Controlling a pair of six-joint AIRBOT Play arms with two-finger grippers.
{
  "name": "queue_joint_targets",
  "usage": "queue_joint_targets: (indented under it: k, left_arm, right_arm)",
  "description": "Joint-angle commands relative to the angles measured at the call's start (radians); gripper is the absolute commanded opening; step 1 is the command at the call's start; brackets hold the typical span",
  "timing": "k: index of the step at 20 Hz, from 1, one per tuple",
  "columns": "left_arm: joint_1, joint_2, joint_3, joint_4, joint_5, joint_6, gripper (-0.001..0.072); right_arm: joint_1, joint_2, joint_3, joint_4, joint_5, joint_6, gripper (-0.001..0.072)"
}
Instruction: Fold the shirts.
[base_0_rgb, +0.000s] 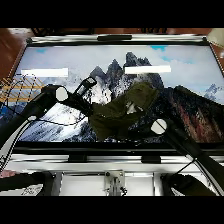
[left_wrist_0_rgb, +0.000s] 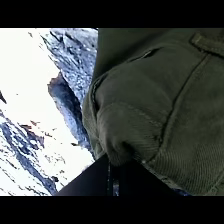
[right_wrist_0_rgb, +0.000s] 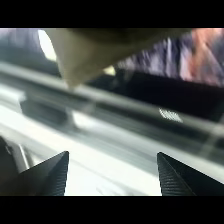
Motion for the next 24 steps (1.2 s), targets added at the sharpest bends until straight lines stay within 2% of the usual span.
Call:
queue_joint_targets:
  k: [1,5,9,16,17,19,20,21,22,24]
  left_arm:
    - [-0.001,0.004,-0.002,-0.002,0.006,-0.02,0.0057]
    - [-0.001,0.008,-0.002,-0.006,-0.059,-0.093,0.0057]
    - [-0.001,0.008,-0.002,-0.022,-0.069,-0.128,0.0057]
    - [-0.001,0.008,-0.002,-0.113,-0.084,-0.127,0.0056]
    - [-0.001,0.008,-0.002,-0.118,-0.084,-0.127,0.0057]
    - [-0.001,0.008,-0.002,-0.126,-0.084,-0.134,0.0057]
    - [-0.001,0.008,-0.002,-0.134,-0.085,-0.134,0.0057]
    - [-0.001,0.009,-0.001,-0.138,-0.091,-0.134,0.0057]
    - [-0.001,0.013,0.0,-0.138,-0.101,-0.135,0.0057]
    - [0.021,0.032,0.025,-0.137,-0.138,-0.196,0.0056]
  right_arm:
    - [0.135,-0.11,-0.026,0.172,-0.302,0.028,0.0674]
    - [0.26,-0.216,-0.025,0.354,-0.558,0.012,0.0674]
    - [0.314,-0.247,-0.025,0.402,-0.624,0.015,0.0674]
    - [0.321,-0.25,-0.023,0.473,-0.701,0.042,0.0643]
    - [0.321,-0.253,-0.023,0.475,-0.7,0.053,0.0612]
    - [0.321,-0.27,-0.023,0.483,-0.695,0.077,0.0249]
    - [0.321,-0.276,-0.023,0.492,-0.689,0.079,0.01]
    - [0.32,-0.274,-0.023,0.493,-0.682,0.076,0.0068]
    - [0.32,-0.259,-0.023,0.489,-0.662,0.052,0.0068]
    - [0.299,-0.188,-0.023,0.36,-0.578,-0.089,0.0068]
